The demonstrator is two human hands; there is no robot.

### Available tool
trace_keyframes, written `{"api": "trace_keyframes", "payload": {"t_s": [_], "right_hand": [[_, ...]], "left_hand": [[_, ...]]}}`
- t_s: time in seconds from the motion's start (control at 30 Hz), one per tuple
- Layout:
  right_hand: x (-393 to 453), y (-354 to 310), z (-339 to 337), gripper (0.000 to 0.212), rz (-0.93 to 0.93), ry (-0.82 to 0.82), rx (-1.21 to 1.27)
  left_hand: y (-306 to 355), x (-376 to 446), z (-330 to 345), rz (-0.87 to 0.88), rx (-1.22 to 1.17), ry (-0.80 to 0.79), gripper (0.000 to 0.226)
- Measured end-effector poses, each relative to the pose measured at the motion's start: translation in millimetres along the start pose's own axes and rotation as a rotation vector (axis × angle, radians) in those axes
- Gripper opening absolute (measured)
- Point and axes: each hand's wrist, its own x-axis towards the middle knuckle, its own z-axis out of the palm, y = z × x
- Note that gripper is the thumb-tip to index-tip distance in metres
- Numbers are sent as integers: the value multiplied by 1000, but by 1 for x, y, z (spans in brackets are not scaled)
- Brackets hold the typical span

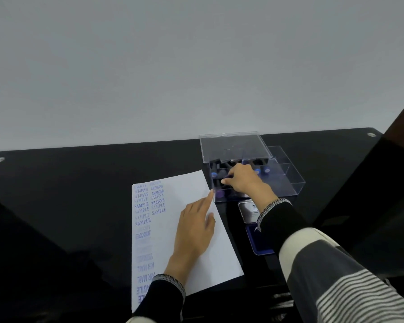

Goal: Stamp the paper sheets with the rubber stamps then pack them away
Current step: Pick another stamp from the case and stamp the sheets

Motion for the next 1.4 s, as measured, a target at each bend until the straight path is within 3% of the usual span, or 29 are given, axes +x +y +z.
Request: {"api": "trace_keyframes", "payload": {"t_s": [0.27, 0.37, 0.57, 0.73, 0.83, 0.9, 0.93, 1.0, 1.07, 1.13, 1.27, 1.4], "right_hand": [[3, -13, 9, 33, 79, 130, -23], [7, -27, 11, 35, 87, 87, -63], [12, -29, 18, 47, 201, -24, -54], [6, -24, 14, 55, 287, 13, 56], [3, -29, 6, 49, 256, 49, 120], [-4, -26, -7, 29, 212, 104, 307], [-11, -23, -14, 29, 183, 132, 453], [-28, -9, -26, 28, 141, 156, 702], [-47, 12, -32, 18, 136, 155, 816], [-64, 35, -30, 16, 150, 172, 818], [-94, 77, -17, 12, 207, 147, 789], [-112, 93, -13, 18, 97, 187, 523]], "left_hand": [[0, 1, 1, -5, 9, -15, 57], [0, 2, 1, -19, 1, -25, 53], [-3, 3, 6, -7, 51, -9, 34], [4, 0, 3, 42, 200, 28, 8], [11, 2, -6, 107, 251, -42, 18], [17, 1, -14, 140, 127, -144, 22], [22, -1, -16, 145, 40, -200, 25], [33, -8, -15, 145, -64, -337, 52], [38, -14, -8, 150, -16, -441, 86], [40, -16, 0, 184, 71, -419, 98], [40, -14, 9, 236, 117, -311, 94], [41, -15, 14, 209, 83, -291, 90]]}}
